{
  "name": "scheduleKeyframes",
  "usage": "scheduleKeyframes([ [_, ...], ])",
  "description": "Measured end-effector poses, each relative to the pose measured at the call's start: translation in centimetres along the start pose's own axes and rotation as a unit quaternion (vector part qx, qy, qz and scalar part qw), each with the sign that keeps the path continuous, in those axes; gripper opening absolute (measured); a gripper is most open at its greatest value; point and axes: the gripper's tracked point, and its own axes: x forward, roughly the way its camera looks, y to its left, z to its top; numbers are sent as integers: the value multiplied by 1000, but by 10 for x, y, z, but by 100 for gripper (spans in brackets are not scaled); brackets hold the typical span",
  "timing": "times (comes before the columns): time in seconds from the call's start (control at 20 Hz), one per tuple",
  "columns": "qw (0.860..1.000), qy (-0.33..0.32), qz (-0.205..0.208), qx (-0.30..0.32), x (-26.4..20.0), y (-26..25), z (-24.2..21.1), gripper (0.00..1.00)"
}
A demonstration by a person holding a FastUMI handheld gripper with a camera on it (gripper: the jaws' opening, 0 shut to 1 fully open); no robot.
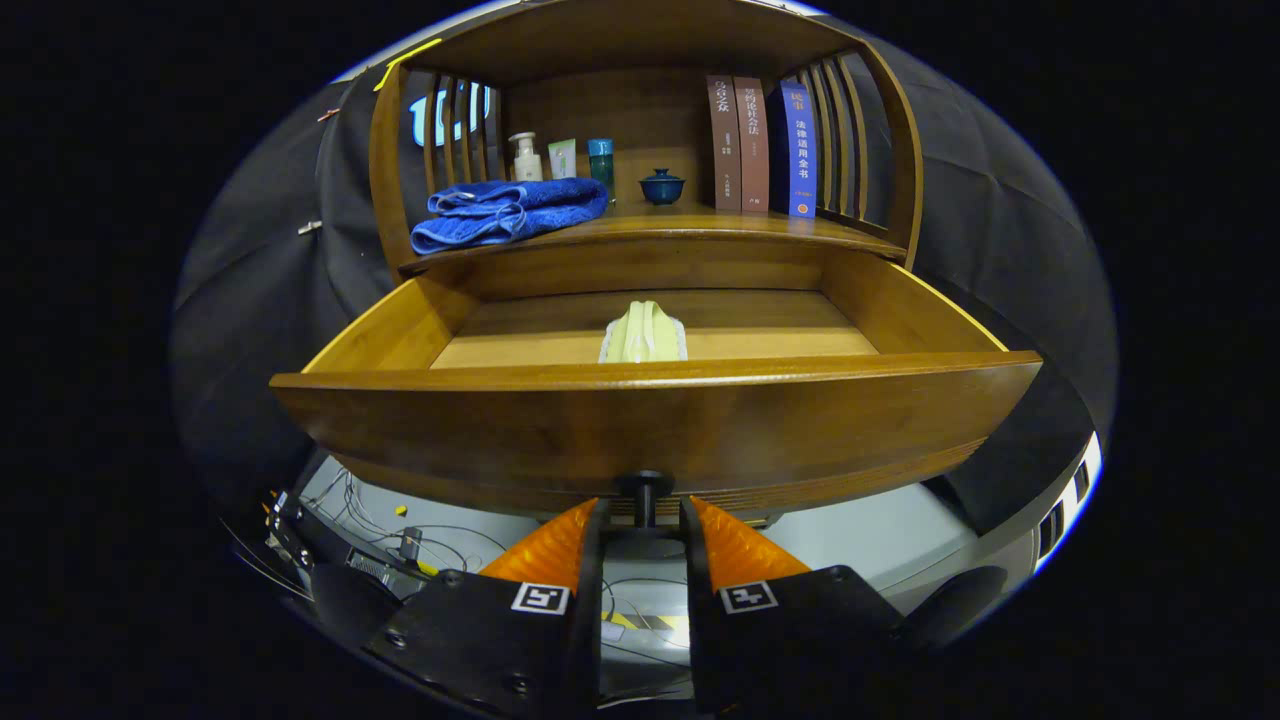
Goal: Pull open the drawer, take out the items inside it, and place them on the countertop above the cabinet.
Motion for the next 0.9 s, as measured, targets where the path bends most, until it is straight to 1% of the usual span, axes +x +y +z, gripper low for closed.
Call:
scheduleKeyframes([
  [0.25, 1000, 5, -1, -3, -1, 0, -1, 40],
  [0.35, 1000, 9, 2, 3, -2, 2, -2, 46],
  [0.4, 1000, 8, -1, 1, -8, 2, 0, 52],
  [0.55, 1000, -1, -12, -21, -34, 2, 12, 87],
  [0.6, 1000, -6, -9, -18, -44, 5, 22, 99],
  [0.7, 1000, -20, 0, -14, -55, 13, 48, 99],
  [0.8, 1000, -20, 12, -19, -58, 22, 76, 99],
  [0.9, 999, -20, 17, -26, -50, 23, 105, 99],
])
